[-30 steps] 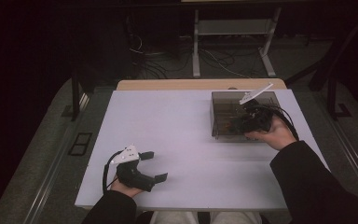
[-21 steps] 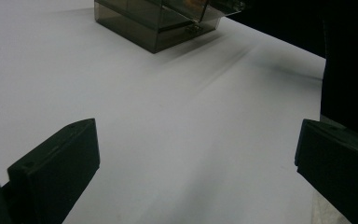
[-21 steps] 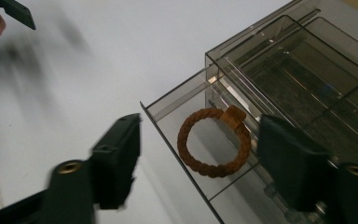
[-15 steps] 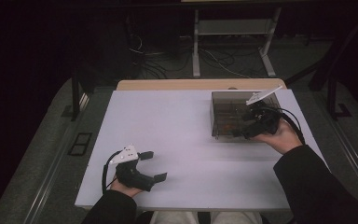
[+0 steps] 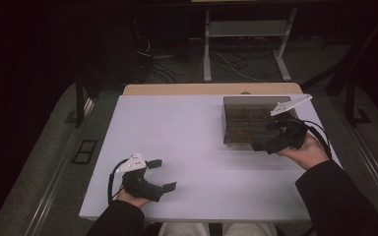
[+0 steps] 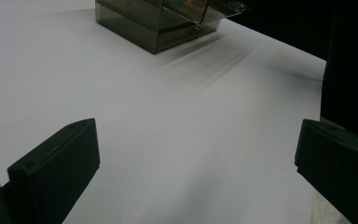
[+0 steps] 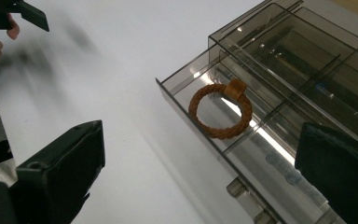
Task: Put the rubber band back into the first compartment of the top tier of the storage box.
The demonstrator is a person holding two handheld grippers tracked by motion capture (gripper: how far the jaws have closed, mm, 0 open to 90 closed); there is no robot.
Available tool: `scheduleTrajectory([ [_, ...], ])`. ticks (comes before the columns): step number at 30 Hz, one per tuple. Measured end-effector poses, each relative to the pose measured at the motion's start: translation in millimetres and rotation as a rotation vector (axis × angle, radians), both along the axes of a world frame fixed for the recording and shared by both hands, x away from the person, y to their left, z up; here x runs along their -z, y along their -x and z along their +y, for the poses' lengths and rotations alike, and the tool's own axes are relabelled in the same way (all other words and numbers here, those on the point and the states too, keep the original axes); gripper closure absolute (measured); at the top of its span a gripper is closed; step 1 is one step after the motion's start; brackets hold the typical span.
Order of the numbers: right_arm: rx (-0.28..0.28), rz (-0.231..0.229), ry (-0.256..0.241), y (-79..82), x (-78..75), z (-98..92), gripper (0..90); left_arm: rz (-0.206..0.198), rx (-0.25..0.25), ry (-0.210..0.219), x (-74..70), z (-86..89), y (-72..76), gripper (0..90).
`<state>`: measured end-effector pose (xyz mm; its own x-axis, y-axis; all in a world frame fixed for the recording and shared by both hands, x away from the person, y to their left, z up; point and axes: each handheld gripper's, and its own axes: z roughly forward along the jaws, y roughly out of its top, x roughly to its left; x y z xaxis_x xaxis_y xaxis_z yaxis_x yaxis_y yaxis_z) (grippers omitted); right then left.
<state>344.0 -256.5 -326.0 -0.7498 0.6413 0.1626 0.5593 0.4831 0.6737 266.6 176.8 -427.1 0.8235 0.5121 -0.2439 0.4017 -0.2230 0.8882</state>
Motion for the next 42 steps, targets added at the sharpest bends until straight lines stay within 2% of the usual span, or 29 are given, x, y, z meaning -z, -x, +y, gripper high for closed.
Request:
scheduleTrajectory([
  [15,0.009,-0.014,-0.038,27.0,0.0,-12.6,0.9,-0.002,-0.004,0.003,-0.3,0.2,0.6,0.0],
  [26,0.022,-0.013,-0.064,47.6,10.5,-24.4,0.9,0.001,-0.005,0.007,-0.4,-0.7,1.1,0.0],
  [42,0.042,-0.016,-0.100,63.9,32.6,-31.1,1.0,0.000,-0.006,0.007,-0.8,0.0,1.2,0.0],
])
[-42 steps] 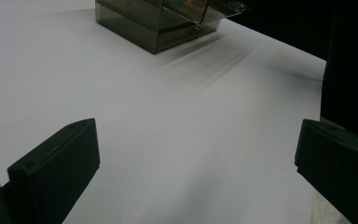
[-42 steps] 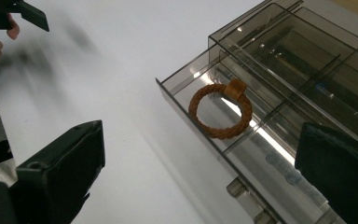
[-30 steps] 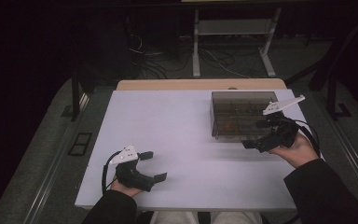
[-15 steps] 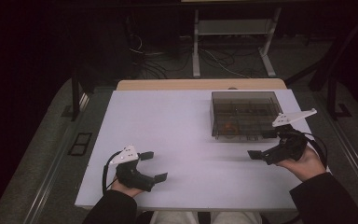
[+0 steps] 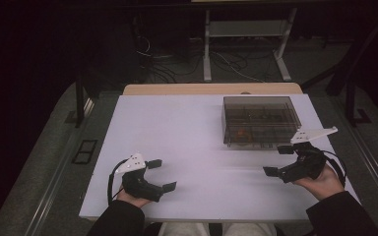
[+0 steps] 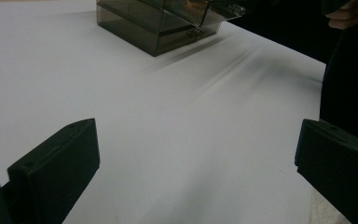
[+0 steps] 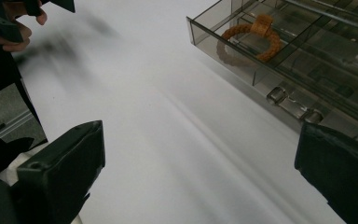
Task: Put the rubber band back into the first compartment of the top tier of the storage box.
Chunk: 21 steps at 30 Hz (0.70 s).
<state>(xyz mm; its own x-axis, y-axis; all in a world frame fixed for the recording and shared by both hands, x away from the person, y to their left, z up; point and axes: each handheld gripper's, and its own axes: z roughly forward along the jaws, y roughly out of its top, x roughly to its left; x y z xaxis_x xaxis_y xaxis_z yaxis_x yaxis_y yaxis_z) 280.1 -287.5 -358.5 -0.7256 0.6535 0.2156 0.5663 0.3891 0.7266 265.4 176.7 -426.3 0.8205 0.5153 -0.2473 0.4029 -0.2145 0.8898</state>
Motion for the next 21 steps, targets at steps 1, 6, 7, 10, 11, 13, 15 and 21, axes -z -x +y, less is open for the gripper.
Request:
scheduleTrajectory([
  [1,0.000,-0.003,-0.001,0.7,1.6,-0.2,0.9,0.001,0.000,0.000,0.0,0.0,0.0,0.0],
  [6,0.003,0.001,-0.004,3.2,8.3,-0.8,1.0,0.000,0.000,0.000,0.0,0.2,0.0,0.0],
  [7,0.003,-0.001,-0.004,3.7,9.4,-0.9,1.0,0.000,0.000,0.000,0.0,0.2,0.0,0.0],
  [10,0.005,0.000,-0.003,5.7,12.5,-0.8,1.0,0.001,0.000,0.001,0.1,0.1,0.0,0.0],
  [11,0.005,-0.001,-0.001,6.3,13.5,-0.8,1.0,0.001,0.000,0.000,0.1,0.1,0.0,0.0],
  [13,0.007,-0.001,-0.003,7.0,15.3,-1.0,1.0,0.001,0.000,0.000,0.1,0.1,0.0,0.0],
  [15,0.010,0.000,-0.008,7.6,17.6,-1.2,1.0,0.001,0.000,0.000,0.1,0.1,0.0,0.0],
  [21,0.008,0.005,-0.012,8.9,24.4,0.3,1.0,0.001,0.000,-0.001,0.2,0.0,0.0,0.0],
])
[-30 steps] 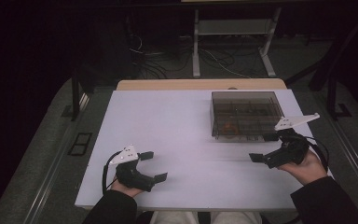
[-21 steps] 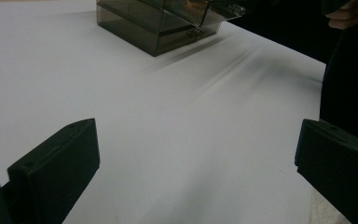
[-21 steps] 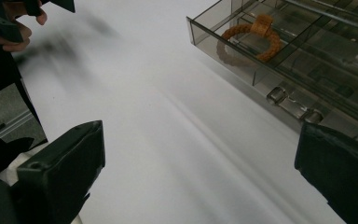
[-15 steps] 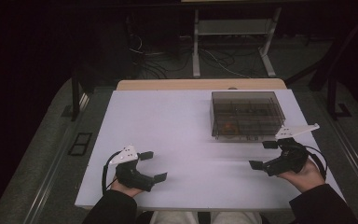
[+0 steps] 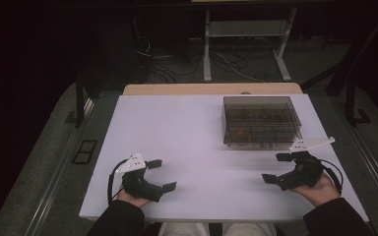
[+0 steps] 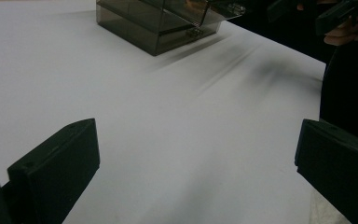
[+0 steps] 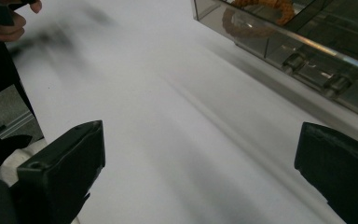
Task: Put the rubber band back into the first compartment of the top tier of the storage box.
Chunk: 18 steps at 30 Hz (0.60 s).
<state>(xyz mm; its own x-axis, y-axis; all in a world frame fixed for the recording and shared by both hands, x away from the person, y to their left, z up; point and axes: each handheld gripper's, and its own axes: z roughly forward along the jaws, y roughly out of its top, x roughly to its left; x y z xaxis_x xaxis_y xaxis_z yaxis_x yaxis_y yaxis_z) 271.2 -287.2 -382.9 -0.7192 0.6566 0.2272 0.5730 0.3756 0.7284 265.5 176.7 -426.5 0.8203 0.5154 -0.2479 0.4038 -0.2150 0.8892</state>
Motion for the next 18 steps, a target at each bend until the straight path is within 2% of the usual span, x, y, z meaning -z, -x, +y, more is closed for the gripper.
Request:
scheduleTrajectory([
  [15,0.004,0.014,-0.005,2.7,17.9,2.2,1.0,0.000,0.001,0.000,0.3,-0.4,0.0,0.0],
  [18,0.007,0.029,-0.002,2.8,22.0,2.0,1.0,0.000,0.002,-0.001,0.3,-0.4,0.0,0.0],
])
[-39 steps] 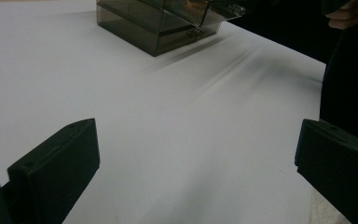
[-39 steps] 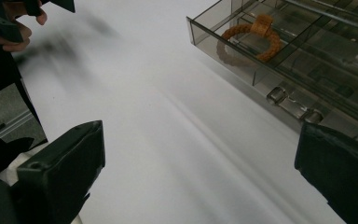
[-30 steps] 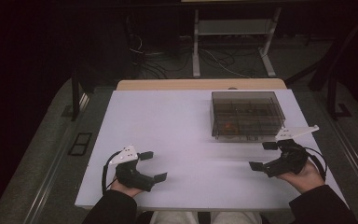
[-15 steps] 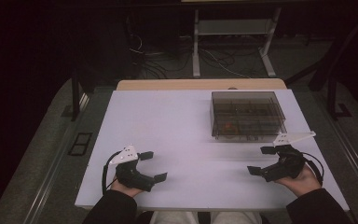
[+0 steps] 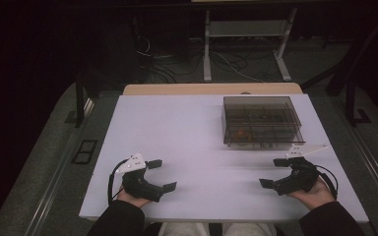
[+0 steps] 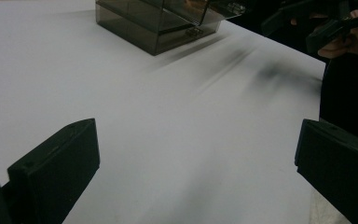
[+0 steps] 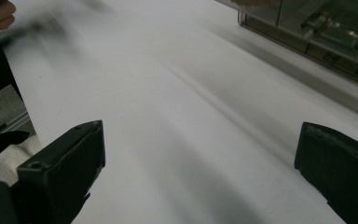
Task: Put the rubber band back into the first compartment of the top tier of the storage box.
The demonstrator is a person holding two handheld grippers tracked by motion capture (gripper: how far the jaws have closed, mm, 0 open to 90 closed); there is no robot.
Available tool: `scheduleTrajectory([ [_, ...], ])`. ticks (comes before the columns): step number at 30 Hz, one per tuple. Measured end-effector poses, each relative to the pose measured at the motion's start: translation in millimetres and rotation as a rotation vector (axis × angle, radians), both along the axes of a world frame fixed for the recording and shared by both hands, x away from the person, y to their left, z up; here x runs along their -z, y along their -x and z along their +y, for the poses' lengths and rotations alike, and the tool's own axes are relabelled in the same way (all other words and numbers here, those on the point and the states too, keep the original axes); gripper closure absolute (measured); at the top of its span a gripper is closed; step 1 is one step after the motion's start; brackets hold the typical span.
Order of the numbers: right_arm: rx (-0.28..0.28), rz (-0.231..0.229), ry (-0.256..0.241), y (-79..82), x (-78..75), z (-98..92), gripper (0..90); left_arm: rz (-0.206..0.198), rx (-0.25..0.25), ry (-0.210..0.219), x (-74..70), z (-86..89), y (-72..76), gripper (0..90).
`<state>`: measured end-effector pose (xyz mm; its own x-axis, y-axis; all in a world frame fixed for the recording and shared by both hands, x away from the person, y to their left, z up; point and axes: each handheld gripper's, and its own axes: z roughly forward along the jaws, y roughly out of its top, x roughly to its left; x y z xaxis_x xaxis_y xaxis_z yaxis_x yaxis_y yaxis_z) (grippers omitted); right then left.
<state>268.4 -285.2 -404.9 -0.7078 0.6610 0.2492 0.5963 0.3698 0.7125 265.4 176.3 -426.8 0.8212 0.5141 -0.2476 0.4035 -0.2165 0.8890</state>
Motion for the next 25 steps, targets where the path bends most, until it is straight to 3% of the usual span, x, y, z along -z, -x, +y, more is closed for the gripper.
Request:
scheduleTrajectory([
  [25,0.013,-0.005,-0.008,3.4,23.9,-4.7,1.0,0.003,0.005,0.002,0.6,-1.1,-0.3,0.0],
])
